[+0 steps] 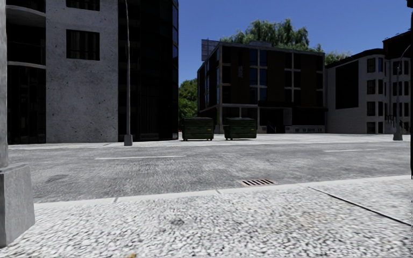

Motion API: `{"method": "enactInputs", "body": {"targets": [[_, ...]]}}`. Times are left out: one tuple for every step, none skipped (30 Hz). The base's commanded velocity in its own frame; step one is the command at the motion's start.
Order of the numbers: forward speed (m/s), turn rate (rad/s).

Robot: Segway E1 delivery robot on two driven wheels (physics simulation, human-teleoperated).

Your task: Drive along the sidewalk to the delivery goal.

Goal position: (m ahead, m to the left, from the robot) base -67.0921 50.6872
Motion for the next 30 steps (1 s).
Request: {"method": "enactInputs", "body": {"targets": [[0.0, 0.56], [0.0, 0.57], [0.0, 0.57], [0.0, 0.57], [0.0, 0.57], [0.0, 0.57], [0.0, 0.57], [0.0, 0.57], [0.0, 0.57], [0.0, 0.57], [0.0, 0.57], [0.0, 0.57], [0.0, 0.57], [0.0, 0.57], [0.0, 0.57], [0.0, 0.57], [0.0, 0.57], [0.0, 0.57], [0.0, 0.57], [0.0, 0.57], [0.0, 0.57], [0.0, 0.57], [0.0, 0.61], [0.0, 0.64], [0.0, 0.67], [0.0, 0.67], [0.0, 0.69], [0.0, 0.7], [0.0, 0.7], [0.0, 0.71]]}}
